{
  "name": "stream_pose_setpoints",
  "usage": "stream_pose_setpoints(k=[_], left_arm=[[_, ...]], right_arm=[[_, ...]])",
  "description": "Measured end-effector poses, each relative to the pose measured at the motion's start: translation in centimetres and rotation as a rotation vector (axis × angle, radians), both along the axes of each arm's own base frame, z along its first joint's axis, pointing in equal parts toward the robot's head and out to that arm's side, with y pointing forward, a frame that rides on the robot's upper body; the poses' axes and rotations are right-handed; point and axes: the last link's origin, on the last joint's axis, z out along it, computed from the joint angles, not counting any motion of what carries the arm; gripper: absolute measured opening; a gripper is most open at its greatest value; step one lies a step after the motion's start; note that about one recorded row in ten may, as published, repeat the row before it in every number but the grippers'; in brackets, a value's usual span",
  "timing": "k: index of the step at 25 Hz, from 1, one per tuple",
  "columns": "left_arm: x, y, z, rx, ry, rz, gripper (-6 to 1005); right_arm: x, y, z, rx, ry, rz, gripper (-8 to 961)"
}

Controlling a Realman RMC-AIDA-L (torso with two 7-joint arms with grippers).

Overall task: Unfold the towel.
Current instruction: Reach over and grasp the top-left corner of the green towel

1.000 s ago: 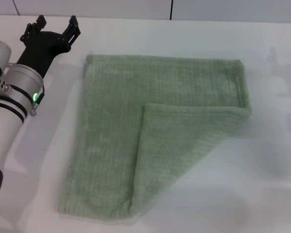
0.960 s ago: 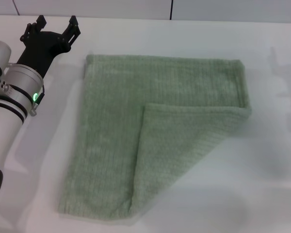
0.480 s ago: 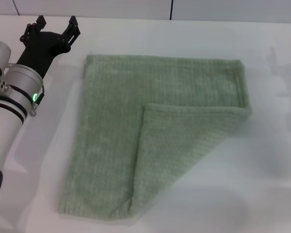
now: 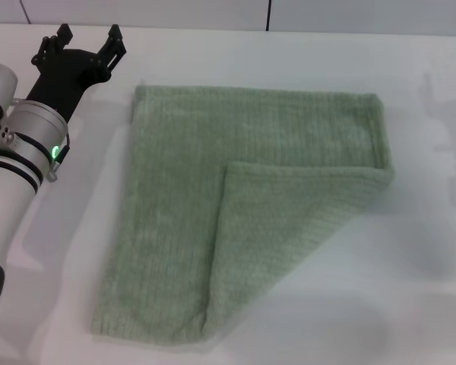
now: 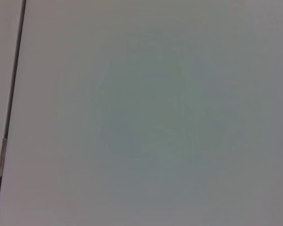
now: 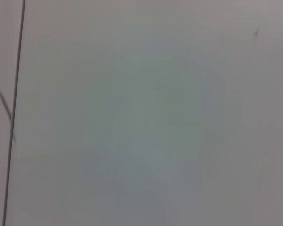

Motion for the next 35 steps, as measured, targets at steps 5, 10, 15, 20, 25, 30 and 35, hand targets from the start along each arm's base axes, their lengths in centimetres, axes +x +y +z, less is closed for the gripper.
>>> stream_pose_setpoints(k=[5, 10, 15, 20, 25, 30, 35], left_arm=[[0.0, 0.0, 0.0, 0.0, 0.005, 0.0, 791], [-0.3, -0.2, 0.0, 0.001, 0.002, 0.007, 771], [-0.2, -0.1, 0.0, 0.0, 0.0, 0.007, 635], [-0.2, -0.1, 0.0, -0.001, -0.003, 0.005, 412], [-0.1, -0.1, -0.1, -0.007, -0.015, 0.003, 230], [-0.1, -0.1, -0.1, -0.007, -0.015, 0.003, 128], [0.7, -0.3, -1.0, -0.059, -0.021, -0.037, 53]], right_arm=[[0.0, 0.0, 0.0, 0.0, 0.0, 0.0, 716], [0.0, 0.0, 0.0, 0.001, 0.0, 0.0, 716], [0.0, 0.0, 0.0, 0.001, 0.001, 0.0, 716], [0.0, 0.0, 0.0, 0.003, 0.002, -0.002, 716], [0.1, 0.0, 0.1, 0.004, 0.002, -0.003, 715], [0.2, -0.1, 0.1, 0.006, 0.001, -0.006, 715], [0.3, -0.1, 0.2, 0.007, -0.001, -0.008, 715]])
